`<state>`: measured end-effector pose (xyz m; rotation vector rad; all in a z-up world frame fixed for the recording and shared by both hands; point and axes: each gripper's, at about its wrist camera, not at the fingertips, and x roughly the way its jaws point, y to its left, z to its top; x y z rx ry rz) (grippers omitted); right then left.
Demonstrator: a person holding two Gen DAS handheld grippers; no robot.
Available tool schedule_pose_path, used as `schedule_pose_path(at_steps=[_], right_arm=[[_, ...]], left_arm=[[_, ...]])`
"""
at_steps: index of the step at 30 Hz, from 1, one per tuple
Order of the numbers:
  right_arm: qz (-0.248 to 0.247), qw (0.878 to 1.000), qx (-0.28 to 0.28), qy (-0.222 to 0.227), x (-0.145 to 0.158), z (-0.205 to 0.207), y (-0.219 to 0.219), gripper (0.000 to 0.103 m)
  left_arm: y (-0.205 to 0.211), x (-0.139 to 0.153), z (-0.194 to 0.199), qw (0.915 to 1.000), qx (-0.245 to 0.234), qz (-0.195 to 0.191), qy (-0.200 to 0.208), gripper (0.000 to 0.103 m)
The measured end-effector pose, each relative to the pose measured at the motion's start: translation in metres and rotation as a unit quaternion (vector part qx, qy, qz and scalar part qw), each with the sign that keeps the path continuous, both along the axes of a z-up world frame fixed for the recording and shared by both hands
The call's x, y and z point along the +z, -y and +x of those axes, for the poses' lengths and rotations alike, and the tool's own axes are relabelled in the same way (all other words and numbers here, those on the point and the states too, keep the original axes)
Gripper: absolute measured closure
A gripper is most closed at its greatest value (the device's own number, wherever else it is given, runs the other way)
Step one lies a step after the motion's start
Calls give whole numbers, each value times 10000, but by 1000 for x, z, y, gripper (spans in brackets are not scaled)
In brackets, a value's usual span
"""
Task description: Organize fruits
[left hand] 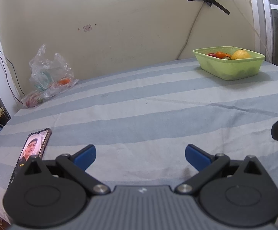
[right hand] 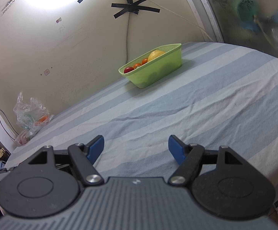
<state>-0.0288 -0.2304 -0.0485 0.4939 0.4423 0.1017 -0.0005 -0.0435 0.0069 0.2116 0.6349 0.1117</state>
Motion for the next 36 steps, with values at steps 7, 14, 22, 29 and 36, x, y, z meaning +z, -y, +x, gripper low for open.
schedule_pose_path(at_steps=[7,14,22,29,36], right_arm=[[2,10000,4,-1,0,0,0,27],[5,10000,-1,-2,0,0,0,27],[10,10000,5,-6,0,0,0,27],[8,10000,18,-8,0,0,1,27],[-28,10000,27,11,0,0,0,27]], left_arm=[[-1,0,1,10000,56,14,5,0],[0,0,0,9999,93,105,76,0],[2,0,1,9999,56,138,48,0],[1,0,5,10000,24,59,-46,0],[2,0,7,9991,-282,-214,-224,0]])
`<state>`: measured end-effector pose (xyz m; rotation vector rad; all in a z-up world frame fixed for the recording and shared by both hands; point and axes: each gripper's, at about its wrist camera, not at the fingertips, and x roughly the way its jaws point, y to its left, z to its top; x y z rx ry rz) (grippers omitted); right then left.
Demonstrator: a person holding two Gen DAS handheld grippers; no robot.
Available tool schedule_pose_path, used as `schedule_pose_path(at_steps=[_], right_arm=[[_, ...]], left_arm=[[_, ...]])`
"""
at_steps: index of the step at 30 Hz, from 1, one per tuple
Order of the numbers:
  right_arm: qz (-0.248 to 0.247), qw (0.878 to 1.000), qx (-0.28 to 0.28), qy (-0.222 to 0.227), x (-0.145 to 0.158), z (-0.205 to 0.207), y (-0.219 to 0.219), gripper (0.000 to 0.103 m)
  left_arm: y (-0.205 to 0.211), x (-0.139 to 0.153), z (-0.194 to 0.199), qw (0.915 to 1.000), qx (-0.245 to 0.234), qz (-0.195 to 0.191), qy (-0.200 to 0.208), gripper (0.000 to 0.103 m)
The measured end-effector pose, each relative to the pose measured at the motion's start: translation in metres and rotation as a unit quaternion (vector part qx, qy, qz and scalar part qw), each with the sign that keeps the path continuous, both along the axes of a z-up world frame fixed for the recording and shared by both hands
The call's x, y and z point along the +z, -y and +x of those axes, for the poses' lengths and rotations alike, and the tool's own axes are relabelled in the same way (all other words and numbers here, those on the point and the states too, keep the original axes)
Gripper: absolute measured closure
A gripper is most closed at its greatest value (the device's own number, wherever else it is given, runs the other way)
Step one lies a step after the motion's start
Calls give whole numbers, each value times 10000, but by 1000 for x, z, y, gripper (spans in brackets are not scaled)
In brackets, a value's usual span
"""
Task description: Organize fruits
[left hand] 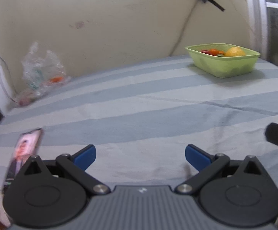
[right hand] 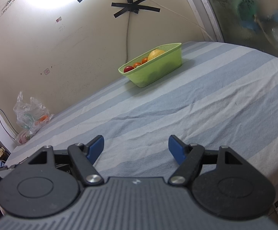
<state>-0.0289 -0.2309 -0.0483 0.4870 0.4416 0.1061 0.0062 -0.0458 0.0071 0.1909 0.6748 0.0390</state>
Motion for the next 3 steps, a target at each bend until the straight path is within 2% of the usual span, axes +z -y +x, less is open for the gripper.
schedule_pose_path(at_steps=[3], right_arm=[[-117,9999,-7,95,2,-1,-1,27]], left_arm=[[1,1,2,9996,-182,-185,-71,0]])
